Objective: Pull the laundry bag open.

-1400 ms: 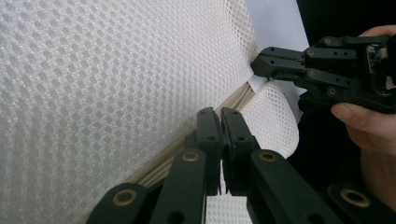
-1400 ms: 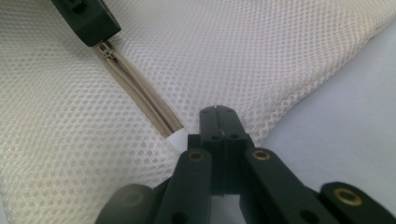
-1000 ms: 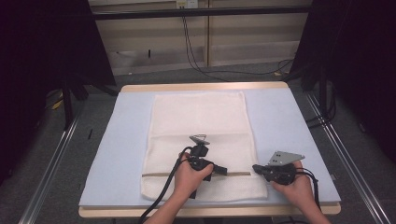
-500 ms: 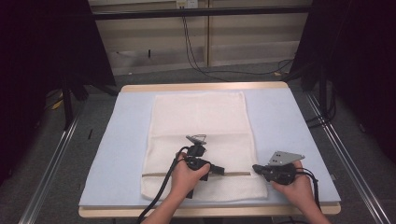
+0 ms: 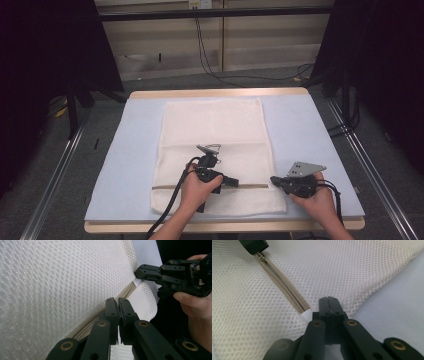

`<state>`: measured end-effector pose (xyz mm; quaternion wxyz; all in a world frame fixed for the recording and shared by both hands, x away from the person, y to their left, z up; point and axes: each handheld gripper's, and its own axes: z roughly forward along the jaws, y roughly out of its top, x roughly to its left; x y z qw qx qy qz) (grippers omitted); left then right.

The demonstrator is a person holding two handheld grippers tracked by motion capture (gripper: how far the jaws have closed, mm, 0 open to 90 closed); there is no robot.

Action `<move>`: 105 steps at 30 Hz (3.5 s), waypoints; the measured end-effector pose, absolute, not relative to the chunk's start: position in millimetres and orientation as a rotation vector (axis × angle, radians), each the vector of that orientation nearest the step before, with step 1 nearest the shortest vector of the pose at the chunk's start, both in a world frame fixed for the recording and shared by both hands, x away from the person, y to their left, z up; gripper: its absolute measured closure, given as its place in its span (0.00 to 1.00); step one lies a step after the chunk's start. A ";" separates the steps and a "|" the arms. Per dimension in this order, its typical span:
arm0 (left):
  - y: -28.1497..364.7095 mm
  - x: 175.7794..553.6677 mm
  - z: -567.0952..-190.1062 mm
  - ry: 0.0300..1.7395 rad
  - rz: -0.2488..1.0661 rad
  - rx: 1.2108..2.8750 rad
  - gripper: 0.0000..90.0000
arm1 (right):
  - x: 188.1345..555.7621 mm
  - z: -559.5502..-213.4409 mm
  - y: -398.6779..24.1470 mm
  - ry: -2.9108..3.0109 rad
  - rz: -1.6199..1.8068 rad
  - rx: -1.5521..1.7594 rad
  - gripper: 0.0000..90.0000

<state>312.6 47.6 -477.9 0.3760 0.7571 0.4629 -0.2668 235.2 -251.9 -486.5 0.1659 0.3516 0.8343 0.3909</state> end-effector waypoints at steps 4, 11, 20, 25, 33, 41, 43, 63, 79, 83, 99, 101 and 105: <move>46.8 313.8 -476.1 1.184 -0.687 1.938 0.97 | 235.8 -486.8 -252.5 2.381 1.123 0.997 1.00; 50.7 315.5 -476.1 1.177 -0.696 1.929 0.97 | 234.8 -486.8 -251.8 2.375 1.116 0.994 1.00; 55.9 316.0 -476.8 1.180 -0.701 1.929 0.97 | 235.5 -486.8 -252.5 2.377 1.121 1.011 1.00; 66.8 316.9 -477.9 1.192 -0.694 1.916 0.97 | 236.6 -487.0 -253.0 2.379 1.130 1.015 1.00; 73.9 316.8 -477.5 1.187 -0.689 1.917 0.97 | 236.3 -486.8 -252.7 2.377 1.122 1.015 1.00; 77.7 317.7 -476.6 1.193 -0.680 1.920 0.97 | 236.4 -487.0 -252.9 2.379 1.129 1.014 1.00; 80.2 318.2 -476.0 1.192 -0.677 1.929 0.97 | 236.7 -487.1 -253.1 2.378 1.131 1.015 1.00; 93.6 318.3 -476.2 1.220 -0.696 1.903 0.97 | 236.8 -487.0 -253.4 2.379 1.134 1.020 1.00; 101.5 317.5 -474.7 1.213 -0.687 1.912 0.97 | 237.1 -487.1 -253.6 2.379 1.134 1.020 1.00; 102.9 316.5 -474.0 1.224 -0.689 1.901 0.97 | 237.2 -486.9 -253.7 2.380 1.133 1.027 1.00; 119.8 316.4 -472.3 1.257 -0.694 1.870 0.97 | 238.4 -486.9 -254.5 2.383 1.142 1.040 1.00; 121.3 316.1 -471.1 1.259 -0.682 1.874 0.97 | 238.7 -486.8 -254.4 2.386 1.141 1.035 1.00; 126.3 316.5 -469.0 1.270 -0.669 1.880 0.97 | 239.2 -487.1 -254.4 2.384 1.145 1.041 1.00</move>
